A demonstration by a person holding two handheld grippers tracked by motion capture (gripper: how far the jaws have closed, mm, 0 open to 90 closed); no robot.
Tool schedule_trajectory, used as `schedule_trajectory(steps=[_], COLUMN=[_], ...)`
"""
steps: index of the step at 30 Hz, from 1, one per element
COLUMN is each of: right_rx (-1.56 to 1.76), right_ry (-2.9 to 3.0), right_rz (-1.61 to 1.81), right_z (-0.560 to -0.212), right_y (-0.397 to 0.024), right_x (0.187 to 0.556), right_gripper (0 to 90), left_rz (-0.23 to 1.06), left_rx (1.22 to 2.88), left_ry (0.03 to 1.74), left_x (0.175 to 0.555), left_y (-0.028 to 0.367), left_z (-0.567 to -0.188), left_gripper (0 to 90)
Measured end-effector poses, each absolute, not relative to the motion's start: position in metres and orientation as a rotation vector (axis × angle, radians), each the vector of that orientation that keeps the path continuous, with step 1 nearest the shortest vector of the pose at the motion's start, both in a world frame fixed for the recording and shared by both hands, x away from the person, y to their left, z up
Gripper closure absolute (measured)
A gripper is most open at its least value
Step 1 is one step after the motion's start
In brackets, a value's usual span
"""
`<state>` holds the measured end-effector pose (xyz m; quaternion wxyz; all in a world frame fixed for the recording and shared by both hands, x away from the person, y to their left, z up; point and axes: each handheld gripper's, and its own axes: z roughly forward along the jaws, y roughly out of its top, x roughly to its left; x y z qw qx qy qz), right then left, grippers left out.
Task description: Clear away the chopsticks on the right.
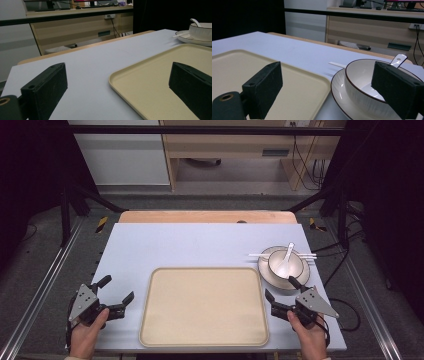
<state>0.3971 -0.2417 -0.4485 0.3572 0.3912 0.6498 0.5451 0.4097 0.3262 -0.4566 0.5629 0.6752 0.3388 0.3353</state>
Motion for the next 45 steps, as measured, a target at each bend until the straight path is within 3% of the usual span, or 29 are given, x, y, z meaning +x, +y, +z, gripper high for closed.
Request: schedule_trajectory(steps=[10, 18, 23, 24, 26, 27, 30, 38, 45], right_rx=[1.018, 1.005, 1.015, 1.027, 1.042, 1.126, 1.196, 1.379, 1.433], right_ry=[1.679, 1.699, 1.745, 1.732, 1.737, 1.749, 1.763, 1.910, 1.921], right_rz=[1.371, 1.202, 1.093, 1.048, 1.056, 1.046, 0.992, 0.874, 0.817], right_z=[-0.447, -0.425, -0.407, -0.400, -0.398, -0.395, -0.393, -0.426, -0.443], right_y=[-0.244, -0.248, -0.281, -0.298, -0.304, -0.322, -0.338, -0.362, -0.372], right_x=[0.395, 0.389, 0.403, 0.413, 0.419, 0.440, 0.473, 0.561, 0.592], right_gripper=[9.1, 23.9, 48.8, 63.6, 67.6, 78.7, 89.0, 90.0, 90.0], left_rz=[0.783, 0.814, 0.827, 0.827, 0.827, 0.826, 0.828, 0.830, 0.822], left_rx=[1.601, 1.610, 1.624, 1.620, 1.625, 1.629, 1.645, 1.654, 1.668], left_ry=[0.795, 0.817, 0.817, 0.815, 0.816, 0.816, 0.808, 0.812, 0.807], left_x=[0.407, 0.405, 0.404, 0.404, 0.404, 0.404, 0.404, 0.403, 0.404], left_y=[0.326, 0.333, 0.335, 0.335, 0.334, 0.333, 0.331, 0.329, 0.327], left_z=[-0.457, -0.458, -0.458, -0.458, -0.458, -0.459, -0.459, -0.460, -0.462], left_gripper=[1.5, 1.7, 1.9, 2.0, 2.1, 2.2, 2.2, 2.5, 2.5])
